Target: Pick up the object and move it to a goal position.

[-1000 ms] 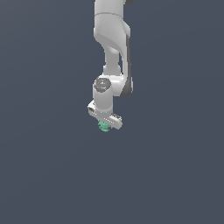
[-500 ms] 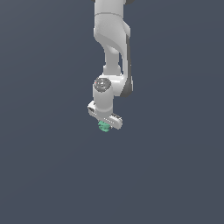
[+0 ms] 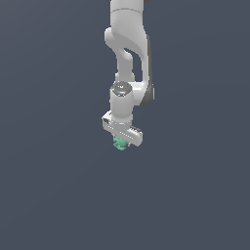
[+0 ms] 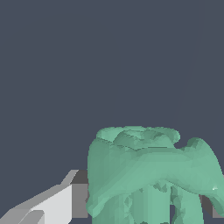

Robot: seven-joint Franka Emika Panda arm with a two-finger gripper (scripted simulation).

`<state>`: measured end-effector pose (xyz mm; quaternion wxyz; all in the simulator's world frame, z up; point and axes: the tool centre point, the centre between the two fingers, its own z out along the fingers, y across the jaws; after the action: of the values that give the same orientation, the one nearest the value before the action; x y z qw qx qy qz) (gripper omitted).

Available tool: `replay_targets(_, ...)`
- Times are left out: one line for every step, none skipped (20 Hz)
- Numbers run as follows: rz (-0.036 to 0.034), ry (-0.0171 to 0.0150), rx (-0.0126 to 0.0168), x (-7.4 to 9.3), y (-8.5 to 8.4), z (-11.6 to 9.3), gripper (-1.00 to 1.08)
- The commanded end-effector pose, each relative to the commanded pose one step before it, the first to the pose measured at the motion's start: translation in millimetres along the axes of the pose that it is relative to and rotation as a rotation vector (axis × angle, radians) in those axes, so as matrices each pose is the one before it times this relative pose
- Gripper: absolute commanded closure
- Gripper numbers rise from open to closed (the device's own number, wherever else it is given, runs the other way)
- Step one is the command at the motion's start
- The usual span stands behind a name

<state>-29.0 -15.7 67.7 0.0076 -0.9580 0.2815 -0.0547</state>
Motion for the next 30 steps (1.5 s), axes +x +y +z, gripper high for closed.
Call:
replay_targets(0.01186, 0.04263, 0.01945, 6.20, -15.90, -11.15, 1.08)
replay_targets(0.00553, 0.01900, 0.00817, 2.87, -6.87, -4.79, 1.08)
replay_targets(0.00572, 0.01971, 0.00843, 2.98, -7.10, -4.97, 1.08)
replay_targets(0.00584, 0.02020, 0.00859, 3.06, -7.27, -5.09, 1.08)
replay_targets(0.00591, 0.02050, 0.00867, 3.10, -7.36, -5.16, 1.08)
replay_targets(0.00593, 0.02066, 0.00869, 3.13, -7.40, -5.20, 1.08)
replay_targets(0.00593, 0.02070, 0.00866, 3.14, -7.41, -5.21, 1.08)
replay_targets(0.00590, 0.02069, 0.00860, 3.14, -7.38, -5.20, 1.08)
replay_targets(0.00586, 0.02061, 0.00851, 3.14, -7.34, -5.17, 1.08)
replay_targets(0.00581, 0.02048, 0.00840, 3.12, -7.27, -5.13, 1.08)
replay_targets(0.00567, 0.02006, 0.00818, 3.06, -7.11, -5.03, 1.08)
replay_targets(0.00552, 0.01959, 0.00794, 3.00, -6.93, -4.90, 1.08)
replay_targets(0.00538, 0.01917, 0.00772, 2.93, -6.77, -4.79, 1.08)
replay_targets(0.00526, 0.01879, 0.00751, 2.88, -6.62, -4.69, 1.08)
replay_targets(0.00514, 0.01839, 0.00731, 2.82, -6.47, -4.59, 1.08)
replay_targets(0.00498, 0.01788, 0.00707, 2.75, -6.27, -4.46, 1.08)
replay_targets(0.00481, 0.01732, 0.00681, 2.67, -6.07, -4.31, 1.08)
replay_targets(0.00466, 0.01684, 0.00659, 2.60, -5.89, -4.19, 1.08)
replay_targets(0.00453, 0.01642, 0.00639, 2.54, -5.73, -4.08, 1.08)
replay_targets(0.00441, 0.01603, 0.00620, 2.48, -5.59, -3.97, 1.08)
replay_targets(0.00431, 0.01571, 0.00605, 2.43, -5.46, -3.90, 1.08)
replay_targets(0.00421, 0.01540, 0.00591, 2.39, -5.35, -3.81, 1.08)
replay_targets(0.00413, 0.01515, 0.00579, 2.35, -5.26, -3.75, 1.08)
replay_targets(0.00406, 0.01492, 0.00568, 2.32, -5.17, -3.69, 1.08)
replay_targets(0.00399, 0.01472, 0.00558, 2.29, -5.10, -3.64, 1.08)
replay_targets(0.00394, 0.01459, 0.00551, 2.28, -5.04, -3.61, 1.08)
replay_targets(0.00390, 0.01444, 0.00544, 2.25, -4.99, -3.57, 1.08)
replay_targets(0.00386, 0.01435, 0.00539, 2.24, -4.96, -3.55, 1.08)
replay_targets(0.00384, 0.01429, 0.00536, 2.24, -4.93, -3.54, 1.08)
replay_targets(0.00381, 0.01424, 0.00532, 2.23, -4.91, -3.51, 1.08)
